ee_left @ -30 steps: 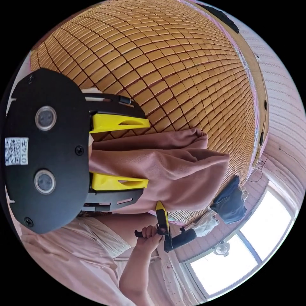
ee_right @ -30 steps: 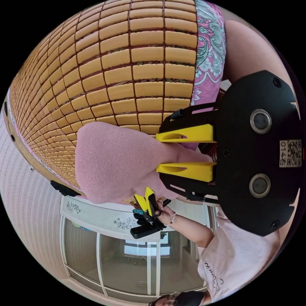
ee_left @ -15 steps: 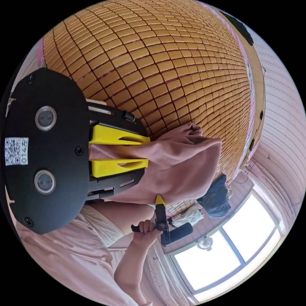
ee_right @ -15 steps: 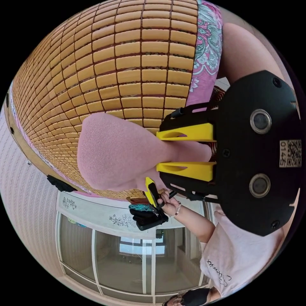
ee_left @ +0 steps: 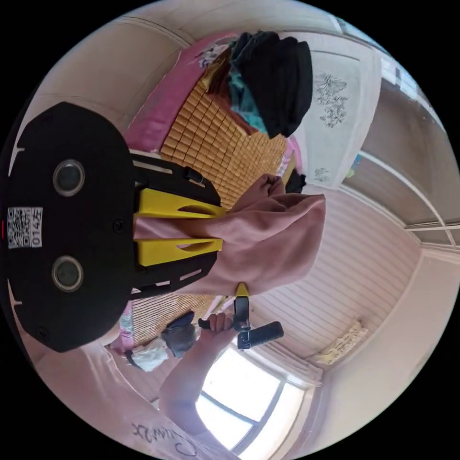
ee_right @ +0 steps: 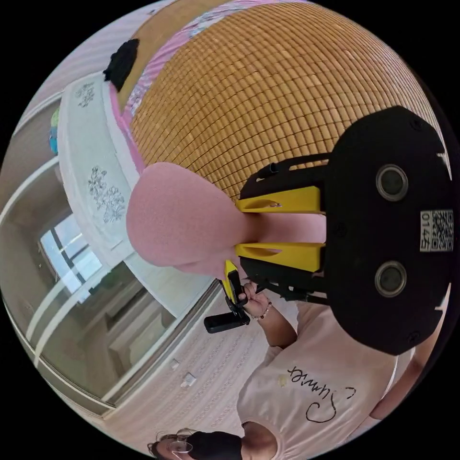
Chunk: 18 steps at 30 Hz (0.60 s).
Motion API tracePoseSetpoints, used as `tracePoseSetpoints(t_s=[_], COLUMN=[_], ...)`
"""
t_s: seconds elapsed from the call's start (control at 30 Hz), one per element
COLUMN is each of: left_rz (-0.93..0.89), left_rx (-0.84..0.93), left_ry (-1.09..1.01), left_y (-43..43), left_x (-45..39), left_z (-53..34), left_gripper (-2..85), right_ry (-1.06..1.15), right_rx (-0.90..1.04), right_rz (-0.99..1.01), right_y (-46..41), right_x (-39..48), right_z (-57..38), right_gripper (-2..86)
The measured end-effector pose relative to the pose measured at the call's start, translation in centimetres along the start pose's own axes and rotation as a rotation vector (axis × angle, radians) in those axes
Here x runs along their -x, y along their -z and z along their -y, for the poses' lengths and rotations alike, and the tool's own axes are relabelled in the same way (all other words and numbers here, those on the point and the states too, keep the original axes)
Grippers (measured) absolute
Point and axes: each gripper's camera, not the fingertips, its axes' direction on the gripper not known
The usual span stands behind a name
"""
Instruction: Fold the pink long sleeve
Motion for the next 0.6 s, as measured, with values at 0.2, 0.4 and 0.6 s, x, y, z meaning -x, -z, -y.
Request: tracePoseSetpoints(t_s=[0.2,0.4,0.6], left_rz=[0.243,0.568,0.518], left_rx=[-0.348,-0.252,-0.221], left_ry=[0.098,0.42,0.332], left_y=[8.6,7.1,9.8], left_x=[6.6,19.5,22.1], left_z=[8.0,9.4,7.9], left_gripper=[7.5,7.9,8.7], right_ry=[0.236,0.0,0.062], right_rx=[0.097,0.276,0.298], right_rz=[-0.027,-0.211,-0.303], right_y=[-4.2,-20.5,-28.8], right_x=[3.9,1.3,2.6], right_z=[23.7,33.0,29.3], right_gripper=[11.8,12.6,11.5])
